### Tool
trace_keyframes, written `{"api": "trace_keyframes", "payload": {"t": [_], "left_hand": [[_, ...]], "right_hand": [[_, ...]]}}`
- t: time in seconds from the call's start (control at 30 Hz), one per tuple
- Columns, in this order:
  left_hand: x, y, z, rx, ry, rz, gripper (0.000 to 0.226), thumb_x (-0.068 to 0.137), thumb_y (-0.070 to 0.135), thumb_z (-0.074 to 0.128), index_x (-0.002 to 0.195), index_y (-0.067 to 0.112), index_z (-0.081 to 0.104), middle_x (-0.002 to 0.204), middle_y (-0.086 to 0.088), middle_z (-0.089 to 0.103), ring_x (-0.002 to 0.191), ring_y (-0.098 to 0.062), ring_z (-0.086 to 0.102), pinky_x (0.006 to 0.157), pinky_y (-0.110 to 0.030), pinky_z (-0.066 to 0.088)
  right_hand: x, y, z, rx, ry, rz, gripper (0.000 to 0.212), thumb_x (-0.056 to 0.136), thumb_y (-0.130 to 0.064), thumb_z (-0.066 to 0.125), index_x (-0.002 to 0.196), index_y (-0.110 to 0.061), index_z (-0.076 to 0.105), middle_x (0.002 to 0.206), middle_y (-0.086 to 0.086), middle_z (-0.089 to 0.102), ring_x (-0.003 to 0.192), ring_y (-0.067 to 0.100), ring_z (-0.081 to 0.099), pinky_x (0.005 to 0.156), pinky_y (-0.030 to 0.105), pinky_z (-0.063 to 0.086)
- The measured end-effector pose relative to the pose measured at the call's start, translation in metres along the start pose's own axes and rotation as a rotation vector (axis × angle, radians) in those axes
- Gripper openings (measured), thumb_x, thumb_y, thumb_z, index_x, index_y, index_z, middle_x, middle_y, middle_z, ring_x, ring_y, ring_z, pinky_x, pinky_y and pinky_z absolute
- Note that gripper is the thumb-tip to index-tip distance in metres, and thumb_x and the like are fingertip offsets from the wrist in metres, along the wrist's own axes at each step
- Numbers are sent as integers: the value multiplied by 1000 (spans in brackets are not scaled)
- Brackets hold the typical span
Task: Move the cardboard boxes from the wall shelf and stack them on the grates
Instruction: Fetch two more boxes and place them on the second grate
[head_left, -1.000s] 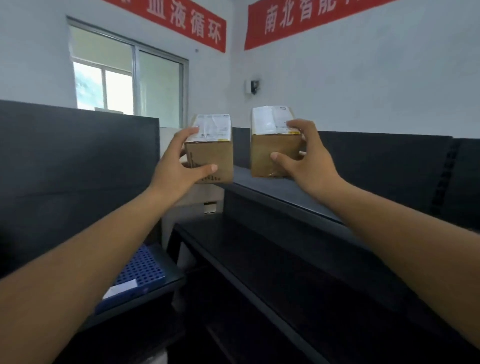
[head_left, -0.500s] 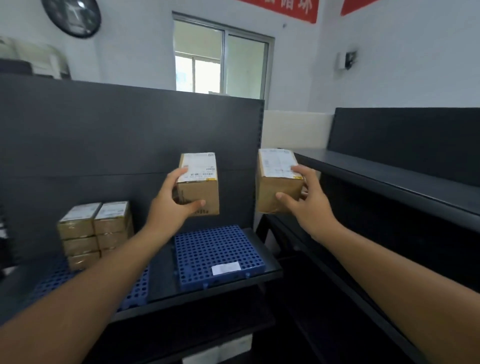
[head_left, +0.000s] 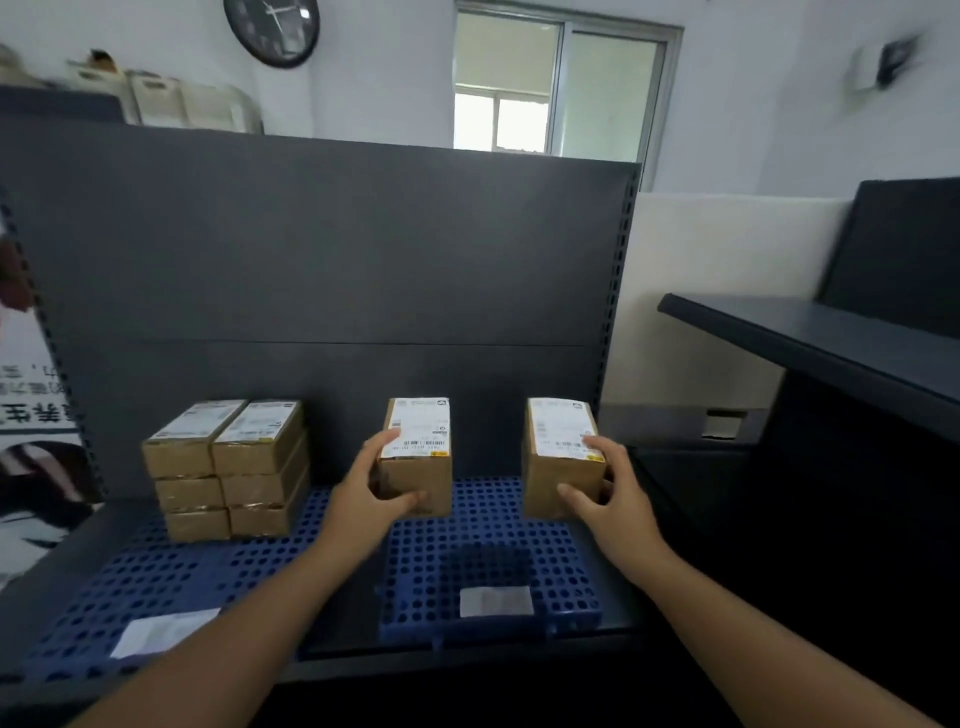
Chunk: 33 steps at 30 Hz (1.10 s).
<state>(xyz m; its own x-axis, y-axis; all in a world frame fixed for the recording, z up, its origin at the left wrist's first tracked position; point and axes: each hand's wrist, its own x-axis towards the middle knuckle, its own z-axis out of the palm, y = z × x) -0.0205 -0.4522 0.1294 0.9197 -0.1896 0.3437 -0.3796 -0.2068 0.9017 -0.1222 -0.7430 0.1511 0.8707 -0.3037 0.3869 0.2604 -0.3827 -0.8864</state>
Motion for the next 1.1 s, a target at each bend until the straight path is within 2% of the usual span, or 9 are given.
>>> {"api": "trace_keyframes", "payload": {"t": [0.1,0.17,0.27,0.4,0.5,0.6,0.8,0.93,1.1], "left_hand": [[23,-22,23,25,21,-50,80,73,14,86,126,59,46,120,19,54,102,6,56,73,-12,53],[34,-42,38,20,32,-86,80,73,15,87,123,62,46,120,27,52,102,10,56,76,-13,53],[44,-73,57,29,16,-139,80,73,18,87,124,65,45,122,31,50,105,12,55,82,-21,55],[54,-103,72,65,0,-183,82,72,22,87,128,64,43,126,31,50,110,14,52,85,-13,50],[63,-115,76,118,-13,-195,83,72,26,87,130,64,41,129,30,50,118,4,50,94,-19,48],[69,-122,78,159,-14,-189,82,73,28,86,130,65,40,131,33,45,124,1,47,96,-17,43],[77,-125,84,206,3,-165,84,75,27,84,131,66,36,145,19,42,135,-9,40,110,-36,40],[76,-125,86,229,16,-173,84,75,26,84,135,60,36,148,9,45,133,-13,43,107,-37,43],[77,-122,89,231,31,-172,86,73,25,86,136,56,36,147,6,46,129,-15,46,102,-37,47]], "right_hand": [[34,43,7,-43,-91,25,56,86,-17,73,121,-51,45,135,-8,48,119,14,53,91,39,53],[50,69,15,-51,-151,43,55,86,-19,73,125,-47,45,139,-7,45,125,20,50,97,44,49],[69,100,30,-49,-215,69,57,87,-20,73,126,-49,44,141,-6,45,126,21,49,98,43,49],[86,129,50,-86,-256,86,57,87,-21,72,130,-44,42,142,-12,43,129,13,44,104,39,44],[92,143,59,-131,-255,96,56,88,-24,71,133,-41,42,143,-15,40,133,9,39,109,36,38],[99,152,63,-162,-242,108,56,87,-24,72,133,-40,43,144,-14,41,132,9,39,109,35,37],[108,162,65,-116,-224,155,58,85,-19,74,126,-46,43,139,-10,47,125,8,46,106,36,42],[110,166,65,-118,-230,155,59,84,-21,75,125,-49,42,137,-11,48,124,7,47,102,35,46],[109,168,61,-106,-228,164,65,83,-20,76,125,-55,41,138,-13,47,126,7,46,102,36,46]]}}
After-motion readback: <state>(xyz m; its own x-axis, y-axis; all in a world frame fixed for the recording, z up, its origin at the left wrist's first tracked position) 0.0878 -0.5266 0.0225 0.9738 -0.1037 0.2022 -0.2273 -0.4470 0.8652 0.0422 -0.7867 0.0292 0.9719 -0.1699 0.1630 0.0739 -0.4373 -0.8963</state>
